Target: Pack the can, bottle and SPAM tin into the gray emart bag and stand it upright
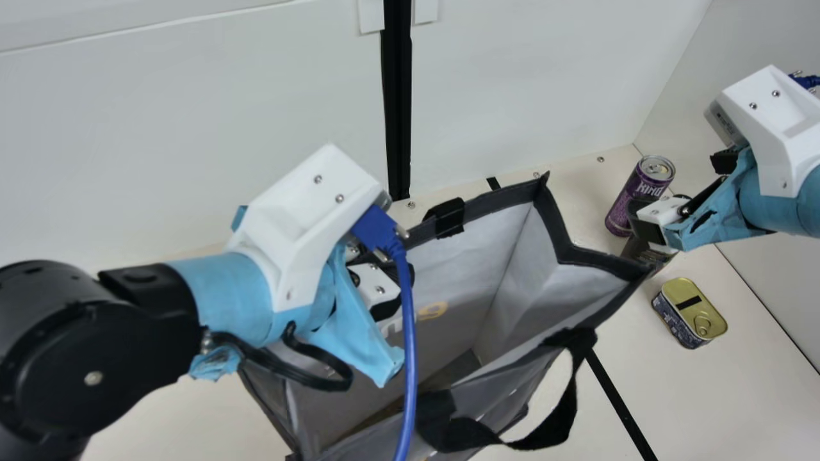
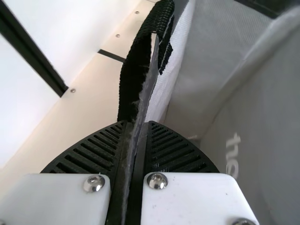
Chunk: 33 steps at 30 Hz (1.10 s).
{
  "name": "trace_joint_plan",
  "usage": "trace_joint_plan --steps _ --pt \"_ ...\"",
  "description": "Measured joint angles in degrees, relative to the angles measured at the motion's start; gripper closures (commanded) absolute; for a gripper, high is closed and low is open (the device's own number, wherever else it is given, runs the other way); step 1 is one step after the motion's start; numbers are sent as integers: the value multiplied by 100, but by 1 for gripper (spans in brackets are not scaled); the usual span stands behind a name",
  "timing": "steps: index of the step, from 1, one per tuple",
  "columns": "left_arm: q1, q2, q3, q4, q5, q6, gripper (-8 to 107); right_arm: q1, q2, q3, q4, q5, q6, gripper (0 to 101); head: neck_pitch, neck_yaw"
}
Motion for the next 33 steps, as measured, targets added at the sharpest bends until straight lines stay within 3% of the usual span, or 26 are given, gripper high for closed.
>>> trace_joint_plan --steps 20,33 --pt "405 -567 -90 1447 -9 -720 107 0 0 0 0 0 0 6 0 0" --pt "596 -817 -207 3046 -12 -1522 107 0 0 0 0 0 0 6 0 0"
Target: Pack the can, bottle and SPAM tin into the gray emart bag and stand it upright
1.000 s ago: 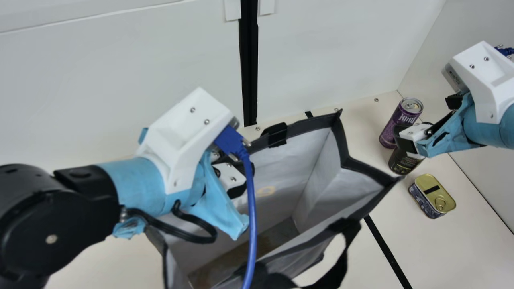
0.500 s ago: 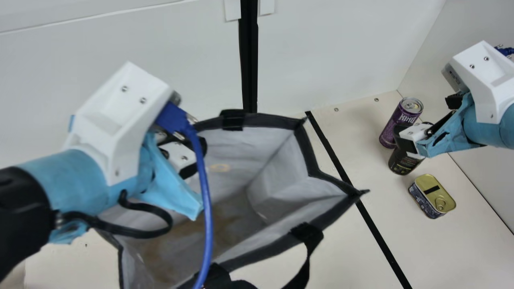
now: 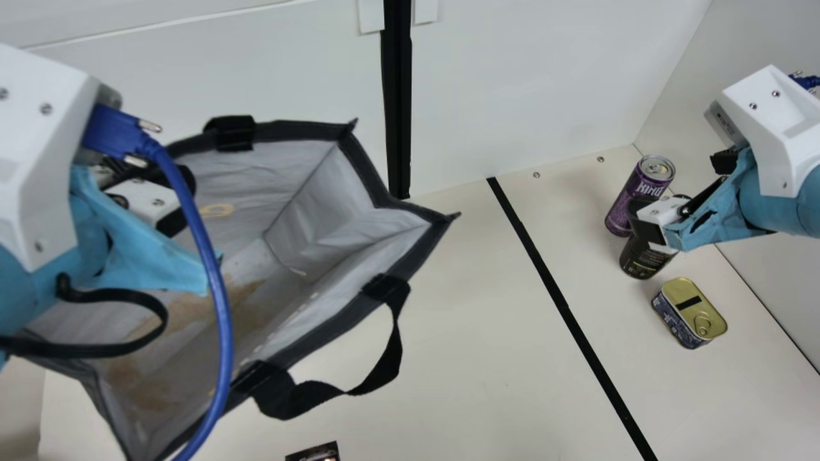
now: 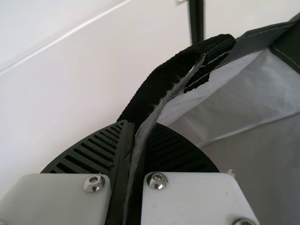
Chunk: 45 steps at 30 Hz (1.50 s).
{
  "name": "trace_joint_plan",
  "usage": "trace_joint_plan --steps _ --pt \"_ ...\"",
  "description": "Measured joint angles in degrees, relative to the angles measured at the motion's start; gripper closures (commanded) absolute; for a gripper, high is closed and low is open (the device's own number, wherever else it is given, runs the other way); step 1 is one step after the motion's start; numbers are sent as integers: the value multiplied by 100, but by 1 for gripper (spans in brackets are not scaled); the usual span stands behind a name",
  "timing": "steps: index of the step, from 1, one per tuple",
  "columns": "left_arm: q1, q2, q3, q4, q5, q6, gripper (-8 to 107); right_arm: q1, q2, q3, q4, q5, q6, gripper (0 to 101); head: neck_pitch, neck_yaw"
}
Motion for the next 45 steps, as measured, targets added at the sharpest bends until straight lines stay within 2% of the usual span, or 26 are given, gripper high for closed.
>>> trace_joint_plan --steps 5,10,16,24,29,33,37,45 --pt "-158 -70 61 820 -20 -365 107 0 0 0 0 0 0 6 0 0" --pt "-409 -250 431 1718 -125 -796 107 0 0 0 0 0 0 6 0 9" --pt "-824 -548 1113 2906 -175 -1424 107 0 0 0 0 0 0 6 0 0" --pt "-1511 -943 2302 4414 -19 -2412 107 0 0 0 0 0 0 6 0 9" --pt "-1750 -1093 3000 5112 -7 -2949 107 0 0 0 0 0 0 6 0 0" --pt "-1855 -1182 3555 5473 -7 -3298 107 0 0 0 0 0 0 6 0 9" --pt "-1955 -1204 3985 5515 -7 -3543 107 0 0 0 0 0 0 6 0 9" --pt "-2165 -1193 4451 5342 -7 -3784 107 0 0 0 0 0 0 6 0 0"
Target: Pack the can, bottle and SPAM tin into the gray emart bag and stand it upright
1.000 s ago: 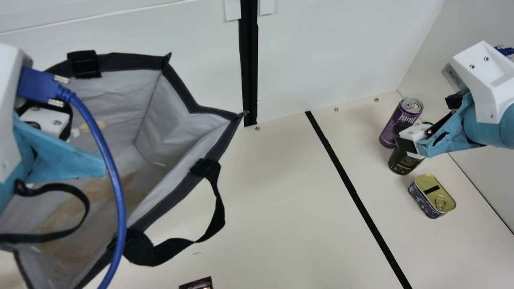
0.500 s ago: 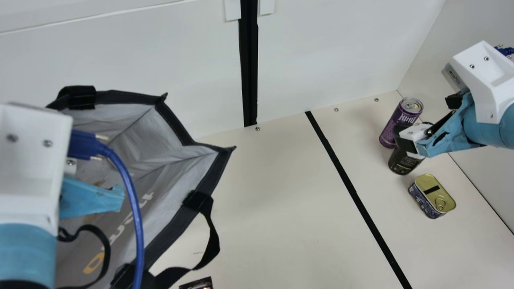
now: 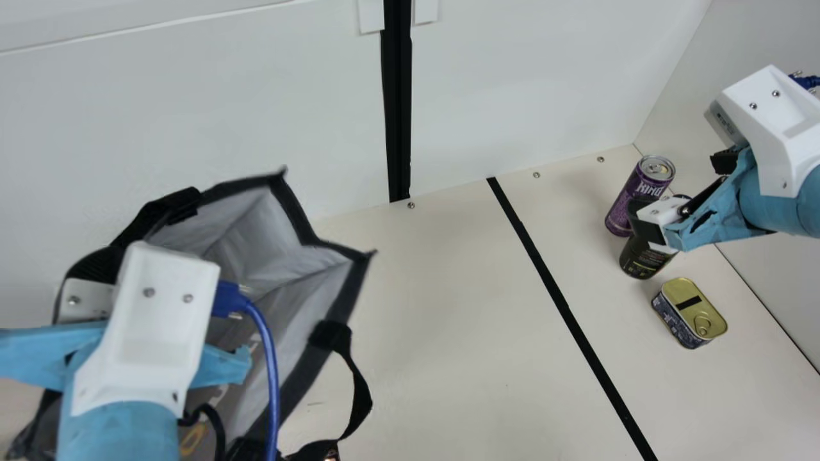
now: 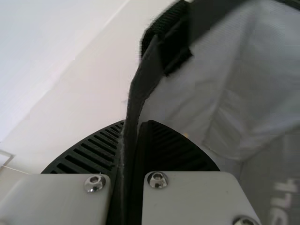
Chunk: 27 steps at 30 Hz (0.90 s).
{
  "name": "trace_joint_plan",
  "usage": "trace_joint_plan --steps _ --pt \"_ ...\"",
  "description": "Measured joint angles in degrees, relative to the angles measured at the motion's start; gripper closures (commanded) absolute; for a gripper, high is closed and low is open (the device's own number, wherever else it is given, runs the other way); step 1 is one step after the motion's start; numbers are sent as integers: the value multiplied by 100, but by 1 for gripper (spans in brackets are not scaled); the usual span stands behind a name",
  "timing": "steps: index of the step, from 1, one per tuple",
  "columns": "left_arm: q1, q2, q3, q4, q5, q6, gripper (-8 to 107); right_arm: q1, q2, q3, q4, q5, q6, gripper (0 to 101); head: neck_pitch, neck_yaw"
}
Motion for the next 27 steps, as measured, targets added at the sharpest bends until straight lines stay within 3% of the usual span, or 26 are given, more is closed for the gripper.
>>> trace_joint_plan --steps 27 --pt "-110 348 -242 -2890 12 233 107 0 0 0 0 0 0 6 0 9"
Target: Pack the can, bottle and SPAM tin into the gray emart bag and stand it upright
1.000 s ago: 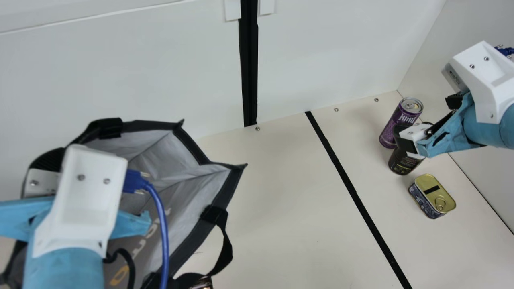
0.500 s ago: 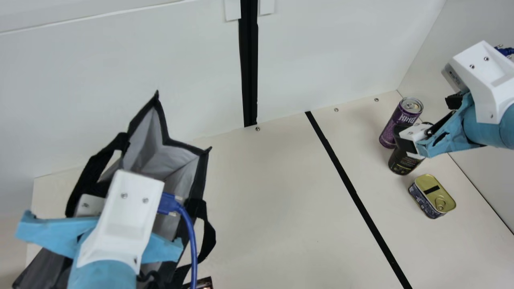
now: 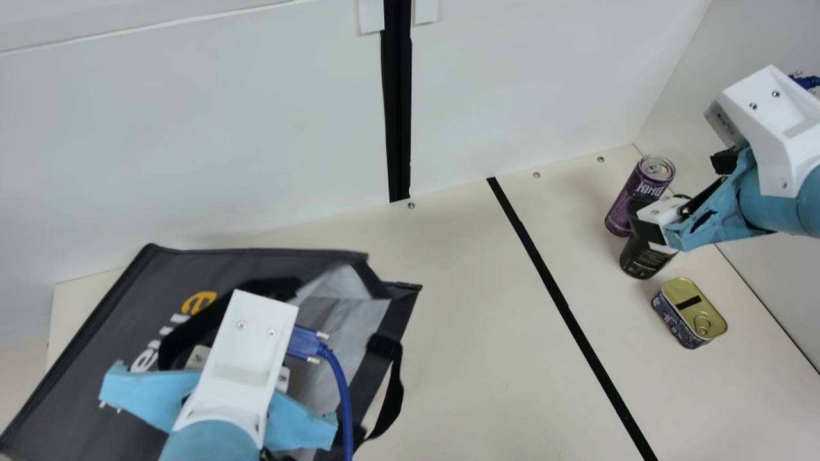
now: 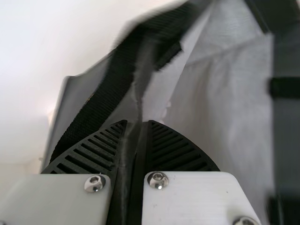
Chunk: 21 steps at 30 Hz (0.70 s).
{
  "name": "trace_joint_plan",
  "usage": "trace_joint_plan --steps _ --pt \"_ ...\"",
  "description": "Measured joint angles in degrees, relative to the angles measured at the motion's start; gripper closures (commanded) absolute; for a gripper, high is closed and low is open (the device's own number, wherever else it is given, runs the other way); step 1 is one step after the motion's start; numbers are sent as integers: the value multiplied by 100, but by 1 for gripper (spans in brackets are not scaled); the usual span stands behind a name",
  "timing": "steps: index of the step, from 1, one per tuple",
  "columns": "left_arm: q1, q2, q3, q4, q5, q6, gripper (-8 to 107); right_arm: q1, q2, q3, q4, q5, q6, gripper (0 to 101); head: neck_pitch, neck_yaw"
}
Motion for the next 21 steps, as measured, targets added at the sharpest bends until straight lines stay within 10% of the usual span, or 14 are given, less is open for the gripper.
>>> trace_joint_plan --steps 21 --pt "988 -74 189 -1934 -989 78 107 0 0 0 0 0 0 6 0 0"
